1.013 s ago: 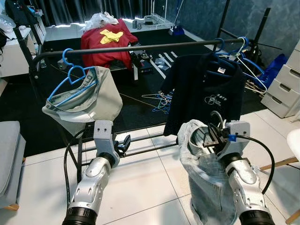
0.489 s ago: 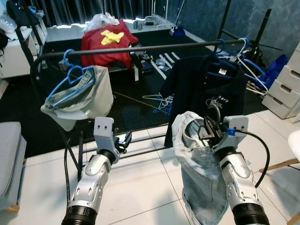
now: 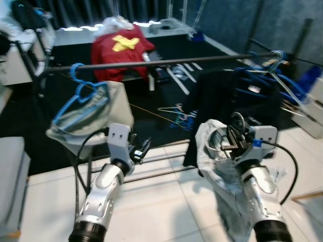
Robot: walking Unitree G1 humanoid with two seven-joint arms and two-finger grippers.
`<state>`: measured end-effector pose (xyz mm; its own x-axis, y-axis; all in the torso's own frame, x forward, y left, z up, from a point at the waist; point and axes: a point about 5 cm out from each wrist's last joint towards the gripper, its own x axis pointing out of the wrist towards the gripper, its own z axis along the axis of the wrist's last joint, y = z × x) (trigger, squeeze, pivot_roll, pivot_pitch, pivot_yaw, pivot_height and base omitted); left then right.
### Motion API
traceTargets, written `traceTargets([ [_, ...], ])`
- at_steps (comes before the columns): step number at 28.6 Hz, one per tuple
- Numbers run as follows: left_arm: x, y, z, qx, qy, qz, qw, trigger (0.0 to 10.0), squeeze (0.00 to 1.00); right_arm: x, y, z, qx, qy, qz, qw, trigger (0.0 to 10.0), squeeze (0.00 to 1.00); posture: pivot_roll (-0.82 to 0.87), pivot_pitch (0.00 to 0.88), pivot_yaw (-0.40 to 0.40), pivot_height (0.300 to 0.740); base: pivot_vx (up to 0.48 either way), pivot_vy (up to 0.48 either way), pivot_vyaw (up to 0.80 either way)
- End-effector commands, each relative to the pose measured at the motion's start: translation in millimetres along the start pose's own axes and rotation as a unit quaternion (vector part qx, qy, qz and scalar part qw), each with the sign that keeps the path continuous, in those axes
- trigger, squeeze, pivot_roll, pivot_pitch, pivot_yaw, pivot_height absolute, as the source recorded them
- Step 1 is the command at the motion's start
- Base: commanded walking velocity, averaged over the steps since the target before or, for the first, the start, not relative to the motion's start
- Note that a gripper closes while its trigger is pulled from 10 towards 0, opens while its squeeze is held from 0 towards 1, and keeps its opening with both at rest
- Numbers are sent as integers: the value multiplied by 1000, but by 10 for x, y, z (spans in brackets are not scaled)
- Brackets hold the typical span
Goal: Hang hanger
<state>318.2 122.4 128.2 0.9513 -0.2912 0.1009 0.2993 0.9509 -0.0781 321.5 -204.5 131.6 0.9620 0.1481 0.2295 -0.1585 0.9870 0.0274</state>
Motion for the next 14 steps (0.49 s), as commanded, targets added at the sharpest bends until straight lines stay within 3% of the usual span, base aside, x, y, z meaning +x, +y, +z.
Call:
traceTargets([
  [1,21,-70,-16,-3,0,-17,1000,10000,0,-10,-77,59,-2,-16,-14,1000,10000,0,-159,43,2,740,420,0,0],
  [10,34,-75,-7,8,-2,-31,999,10000,0,40,-94,135,-5,-29,-3,1000,10000,0,-158,29,3,740,417,0,0],
  [11,32,-110,3,15,-5,-43,999,10000,0,76,-116,215,21,-33,16,999,10000,0,-160,24,4,740,416,0,0],
  [14,32,-132,13,19,-10,-50,999,10000,0,89,-126,259,26,-37,25,999,10000,0,-161,21,4,740,409,0,0],
])
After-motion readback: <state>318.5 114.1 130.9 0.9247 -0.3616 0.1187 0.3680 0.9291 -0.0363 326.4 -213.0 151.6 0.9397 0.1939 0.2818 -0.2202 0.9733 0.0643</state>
